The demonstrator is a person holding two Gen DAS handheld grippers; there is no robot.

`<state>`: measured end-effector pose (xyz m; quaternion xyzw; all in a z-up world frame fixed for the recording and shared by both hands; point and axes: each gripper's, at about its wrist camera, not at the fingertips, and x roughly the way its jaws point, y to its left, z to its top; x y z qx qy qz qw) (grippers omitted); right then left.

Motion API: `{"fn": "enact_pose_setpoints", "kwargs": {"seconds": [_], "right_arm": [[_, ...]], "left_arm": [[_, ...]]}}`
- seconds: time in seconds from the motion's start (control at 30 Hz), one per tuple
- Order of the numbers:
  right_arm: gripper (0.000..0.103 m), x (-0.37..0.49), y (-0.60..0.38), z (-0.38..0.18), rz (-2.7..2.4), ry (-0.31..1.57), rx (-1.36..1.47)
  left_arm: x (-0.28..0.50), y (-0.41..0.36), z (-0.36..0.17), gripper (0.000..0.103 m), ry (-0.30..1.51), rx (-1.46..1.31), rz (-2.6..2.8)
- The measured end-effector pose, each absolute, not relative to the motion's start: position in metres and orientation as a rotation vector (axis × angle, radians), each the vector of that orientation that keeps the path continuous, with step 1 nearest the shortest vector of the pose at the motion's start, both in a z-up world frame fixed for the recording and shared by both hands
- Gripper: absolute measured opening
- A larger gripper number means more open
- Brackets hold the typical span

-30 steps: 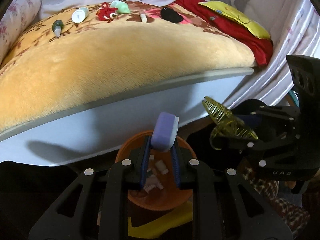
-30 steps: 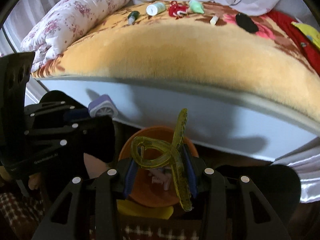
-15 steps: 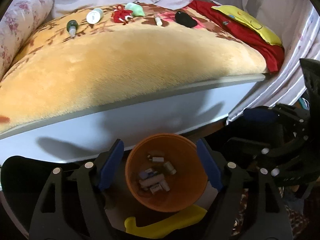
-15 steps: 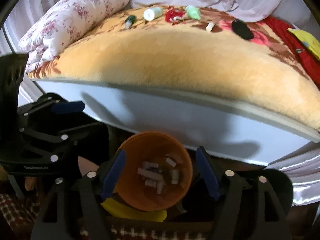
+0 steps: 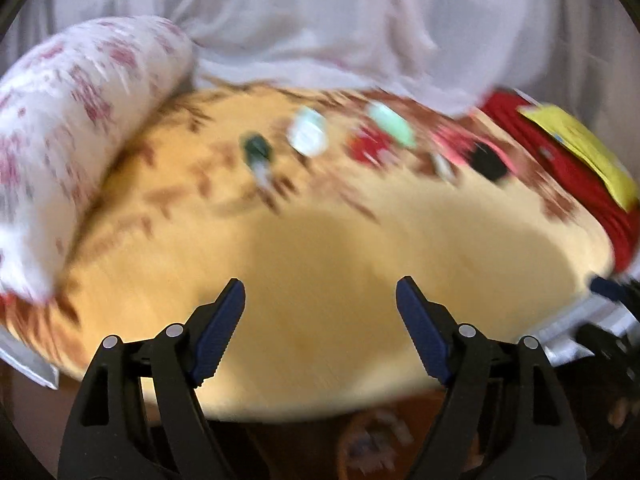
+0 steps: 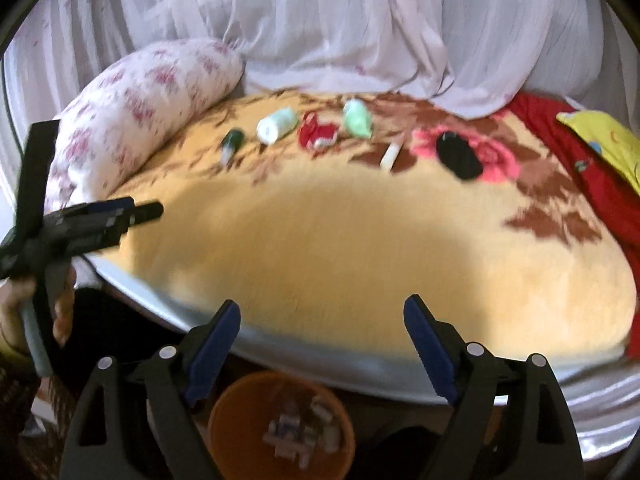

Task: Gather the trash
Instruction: 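Grasp the dark green bottle with the left tool while the right tool grasps the red knitted toy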

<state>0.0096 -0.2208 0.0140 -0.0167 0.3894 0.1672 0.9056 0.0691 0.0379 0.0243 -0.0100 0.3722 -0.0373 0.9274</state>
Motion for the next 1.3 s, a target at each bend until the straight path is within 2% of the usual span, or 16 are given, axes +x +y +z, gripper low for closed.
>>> {"fn": "enact_pose_setpoints", "kwargs": {"seconds": [0.27, 0.5, 0.53, 0.57, 0.6, 0.63, 0.97, 1.17, 1.3], "right_arm": [[0.082, 0.066, -0.223, 0.017, 0.302, 0.767, -0.034], [0.082, 0.097, -0.221, 0.011, 0.290, 0.768, -0.049], [0.082, 0.101, -0.221, 0.010, 0.288, 0.769, -0.051], [0.082, 0.105, -0.221, 0.010, 0.286, 0.770, -0.052], [0.082, 0.108, -0.221, 0.009, 0.284, 0.771, -0.053], [0.082, 0.112, -0.221, 0.009, 0.281, 0.772, -0.054], [0.082, 0.177, -0.225, 0.010, 0.293, 0.829, 0.045], [0.082, 0.233, -0.174, 0.023, 0.340, 0.801, 0.020], [0.082, 0.272, -0.132, 0.009, 0.351, 0.845, -0.007]], "left_arm": [[0.209, 0.074, 0.010, 0.077, 0.838, -0.053, 0.088], [0.276, 0.084, -0.023, 0.077, 0.916, -0.084, 0.177], [0.282, 0.086, -0.026, 0.073, 0.924, -0.094, 0.178], [0.287, 0.087, -0.029, 0.064, 0.927, -0.112, 0.169], [0.289, 0.088, -0.030, 0.034, 0.931, -0.131, 0.145], [0.290, 0.089, -0.030, 0.030, 0.932, -0.145, 0.135], [0.236, 0.082, 0.002, 0.029, 0.804, -0.089, 0.070], [0.198, 0.082, 0.009, 0.030, 0.772, -0.092, 0.026], [0.181, 0.082, 0.007, 0.030, 0.771, -0.093, 0.000]]}}
